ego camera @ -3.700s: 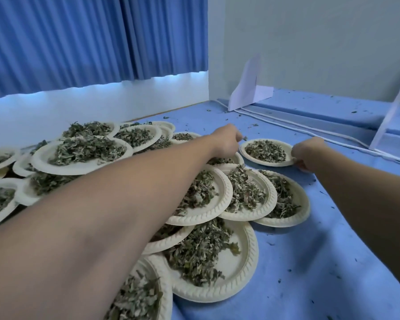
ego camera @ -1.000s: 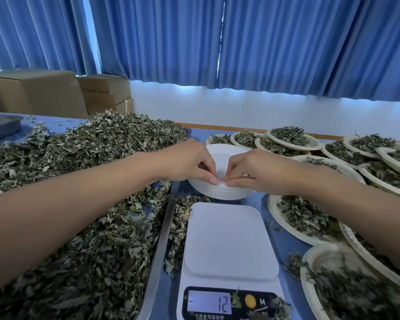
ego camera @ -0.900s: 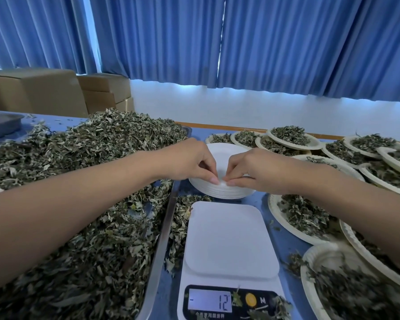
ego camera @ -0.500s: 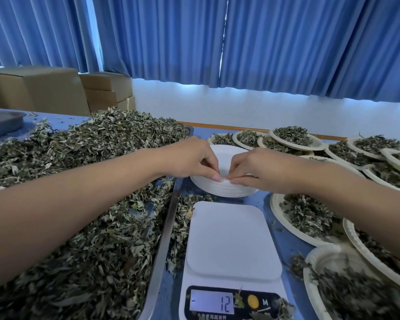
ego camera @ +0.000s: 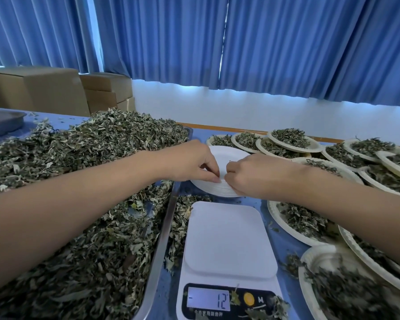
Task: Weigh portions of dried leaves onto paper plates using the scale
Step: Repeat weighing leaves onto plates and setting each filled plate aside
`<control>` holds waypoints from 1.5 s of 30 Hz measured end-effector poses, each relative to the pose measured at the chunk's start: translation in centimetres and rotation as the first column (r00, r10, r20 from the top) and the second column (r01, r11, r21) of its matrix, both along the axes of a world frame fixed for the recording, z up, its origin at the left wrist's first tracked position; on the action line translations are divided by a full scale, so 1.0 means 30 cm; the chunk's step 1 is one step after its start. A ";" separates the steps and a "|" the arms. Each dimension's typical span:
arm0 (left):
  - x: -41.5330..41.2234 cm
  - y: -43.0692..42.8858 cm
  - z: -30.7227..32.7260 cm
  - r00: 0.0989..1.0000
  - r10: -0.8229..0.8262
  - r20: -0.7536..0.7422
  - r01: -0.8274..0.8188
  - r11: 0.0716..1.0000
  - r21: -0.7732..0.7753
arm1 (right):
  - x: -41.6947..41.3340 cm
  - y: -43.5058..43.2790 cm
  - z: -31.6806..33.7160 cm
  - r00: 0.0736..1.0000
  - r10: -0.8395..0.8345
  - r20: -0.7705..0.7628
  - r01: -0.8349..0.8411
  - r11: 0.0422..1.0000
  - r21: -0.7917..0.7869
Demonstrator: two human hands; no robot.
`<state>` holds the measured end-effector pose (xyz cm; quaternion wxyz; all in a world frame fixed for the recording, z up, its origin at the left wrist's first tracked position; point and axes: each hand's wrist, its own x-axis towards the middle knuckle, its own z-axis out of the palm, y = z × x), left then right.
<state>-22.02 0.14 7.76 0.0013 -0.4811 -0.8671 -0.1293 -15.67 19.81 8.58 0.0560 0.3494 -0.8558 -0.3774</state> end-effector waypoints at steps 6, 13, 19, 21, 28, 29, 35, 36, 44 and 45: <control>0.061 -0.001 0.010 0.998 0.041 -0.051 -0.036 0.994 0.100 | 0.042 0.009 0.003 0.983 0.074 -0.167 -0.087 0.993 -0.074; 0.255 -0.056 0.053 0.824 -0.067 -0.563 0.118 0.991 0.056 | 0.226 0.038 0.008 0.870 0.259 -0.419 -0.453 0.755 -0.474; 0.491 -0.119 0.014 0.780 -0.166 -0.603 0.282 0.954 0.102 | 0.444 0.074 -0.029 0.870 0.311 -0.381 -0.482 0.701 -0.526; 0.551 -0.131 -0.011 0.771 -0.203 -0.604 0.327 0.940 0.101 | 0.499 0.087 -0.059 0.854 0.371 -0.364 -0.518 0.670 -0.532; 0.590 -0.137 -0.076 0.827 -0.247 -0.506 0.270 0.963 -0.028 | 0.562 0.093 -0.138 0.898 0.347 -0.271 -0.441 0.717 -0.540; 0.583 -0.134 -0.073 0.857 -0.240 -0.456 0.236 0.970 -0.065 | 0.556 0.095 -0.141 0.913 0.329 -0.243 -0.408 0.728 -0.551; 0.504 -0.153 -0.022 0.963 0.136 -0.234 -0.119 0.989 0.085 | 0.507 0.124 -0.143 0.965 0.141 -0.220 -0.261 0.577 -0.774; 0.479 -0.161 -0.010 0.946 0.241 -0.218 -0.211 0.965 0.153 | 0.490 0.129 -0.143 0.977 0.064 -0.202 -0.207 0.494 -0.844; 0.252 -0.191 -0.023 0.854 0.520 -0.008 -0.466 0.759 -0.454 | 0.542 0.040 -0.118 0.933 -0.102 -0.345 -0.336 0.098 -0.937; 0.248 -0.188 -0.030 0.861 0.508 0.000 -0.442 0.749 -0.493 | 0.580 -0.001 -0.118 0.923 -0.013 -0.384 -0.379 0.138 -0.915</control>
